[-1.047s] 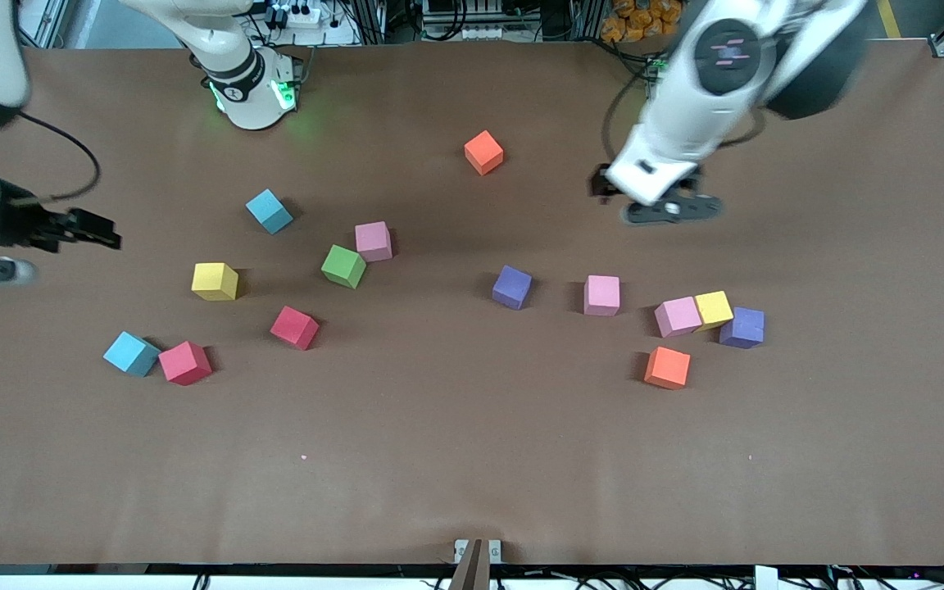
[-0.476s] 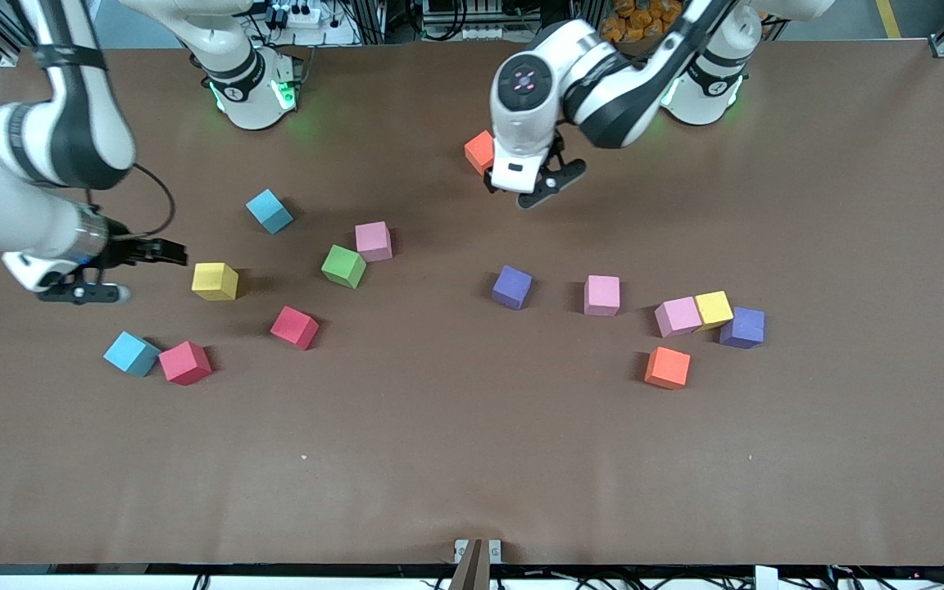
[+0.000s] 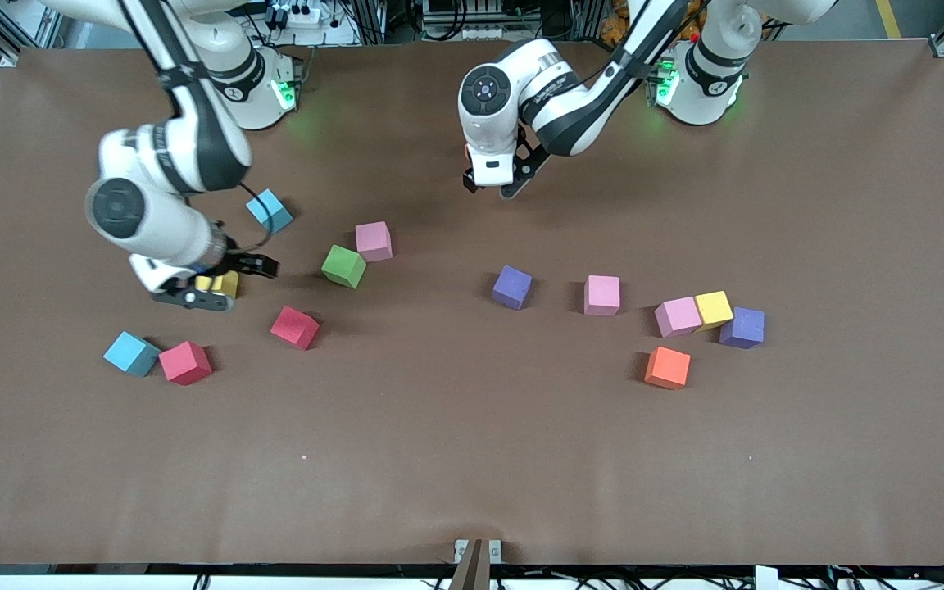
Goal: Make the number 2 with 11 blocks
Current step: 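Reach the right gripper to the green cube while the left gripper reaches orange, then grasp the green cube with the right gripper while the left gripper grasps orange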
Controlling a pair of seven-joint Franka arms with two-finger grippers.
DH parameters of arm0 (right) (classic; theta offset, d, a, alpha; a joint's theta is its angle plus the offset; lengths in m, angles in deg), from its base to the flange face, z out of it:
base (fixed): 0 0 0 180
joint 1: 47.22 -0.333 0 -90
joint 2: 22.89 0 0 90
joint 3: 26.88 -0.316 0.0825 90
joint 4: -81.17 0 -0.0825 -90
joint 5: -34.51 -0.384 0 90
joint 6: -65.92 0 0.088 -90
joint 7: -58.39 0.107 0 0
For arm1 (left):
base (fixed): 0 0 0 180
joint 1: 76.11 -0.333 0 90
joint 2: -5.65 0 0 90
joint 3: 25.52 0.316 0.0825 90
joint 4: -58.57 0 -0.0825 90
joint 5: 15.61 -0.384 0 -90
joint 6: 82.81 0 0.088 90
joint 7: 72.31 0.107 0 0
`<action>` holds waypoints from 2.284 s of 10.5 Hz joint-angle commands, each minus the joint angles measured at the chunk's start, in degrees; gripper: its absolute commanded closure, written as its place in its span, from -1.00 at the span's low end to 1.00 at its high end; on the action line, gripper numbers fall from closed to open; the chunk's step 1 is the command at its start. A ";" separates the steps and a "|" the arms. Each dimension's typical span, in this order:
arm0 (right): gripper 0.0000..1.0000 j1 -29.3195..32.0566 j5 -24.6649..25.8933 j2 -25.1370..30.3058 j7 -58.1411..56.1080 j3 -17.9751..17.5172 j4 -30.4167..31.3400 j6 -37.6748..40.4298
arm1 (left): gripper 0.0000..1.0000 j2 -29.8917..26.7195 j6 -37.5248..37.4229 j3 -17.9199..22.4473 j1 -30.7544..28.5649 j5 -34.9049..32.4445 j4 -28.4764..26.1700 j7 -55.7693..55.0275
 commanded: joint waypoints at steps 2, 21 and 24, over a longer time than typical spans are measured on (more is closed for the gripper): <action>-1.00 -2.96 -1.04 -3.29 7.34 0.19 -0.08 -3.75 | -1.00 -2.37 6.36 -2.36 0.00 1.37 -7.08 -0.75; -0.24 -14.57 -12.55 -9.27 15.87 0.19 8.01 -19.04 | 1.00 1.32 20.08 -5.72 0.36 0.32 -8.59 24.50; 0.41 -13.00 -12.55 -8.05 15.53 0.28 7.75 -18.88 | 1.00 1.06 18.85 -2.91 0.70 0.32 -6.83 33.32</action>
